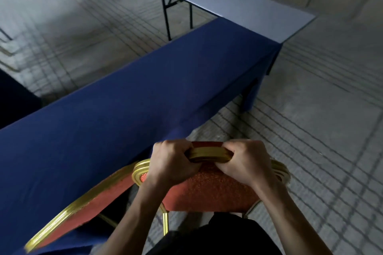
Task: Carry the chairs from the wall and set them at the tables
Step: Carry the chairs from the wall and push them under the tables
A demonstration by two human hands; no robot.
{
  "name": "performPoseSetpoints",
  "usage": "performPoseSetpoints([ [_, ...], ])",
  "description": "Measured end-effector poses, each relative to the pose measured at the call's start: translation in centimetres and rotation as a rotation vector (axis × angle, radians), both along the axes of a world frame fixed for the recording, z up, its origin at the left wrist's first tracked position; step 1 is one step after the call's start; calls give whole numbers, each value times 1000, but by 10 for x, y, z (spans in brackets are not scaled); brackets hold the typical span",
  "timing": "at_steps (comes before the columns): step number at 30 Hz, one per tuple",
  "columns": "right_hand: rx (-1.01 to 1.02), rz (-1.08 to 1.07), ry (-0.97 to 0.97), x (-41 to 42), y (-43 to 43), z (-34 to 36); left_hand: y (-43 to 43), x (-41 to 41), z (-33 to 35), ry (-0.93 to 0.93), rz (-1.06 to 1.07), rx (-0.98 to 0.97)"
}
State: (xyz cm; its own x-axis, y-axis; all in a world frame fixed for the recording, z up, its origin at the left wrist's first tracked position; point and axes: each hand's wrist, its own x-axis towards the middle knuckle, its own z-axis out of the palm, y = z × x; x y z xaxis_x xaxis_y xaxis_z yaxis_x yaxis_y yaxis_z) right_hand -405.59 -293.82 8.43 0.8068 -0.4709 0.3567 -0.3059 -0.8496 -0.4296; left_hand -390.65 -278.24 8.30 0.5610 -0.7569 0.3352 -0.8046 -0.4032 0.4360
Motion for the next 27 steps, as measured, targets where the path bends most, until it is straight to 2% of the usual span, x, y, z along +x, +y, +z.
performPoseSetpoints([
  [5, 0, 134, -46, 31, -41, -4, -23, 11, 1, -32, 150, 44],
  [15, -43, 442, -96, 136, -77, -4, -29, 50, 5, 15, 412, -10],
  [27, -101, 631, -38, 259, -92, -14, -36, 131, -17, 47, 613, -20],
])
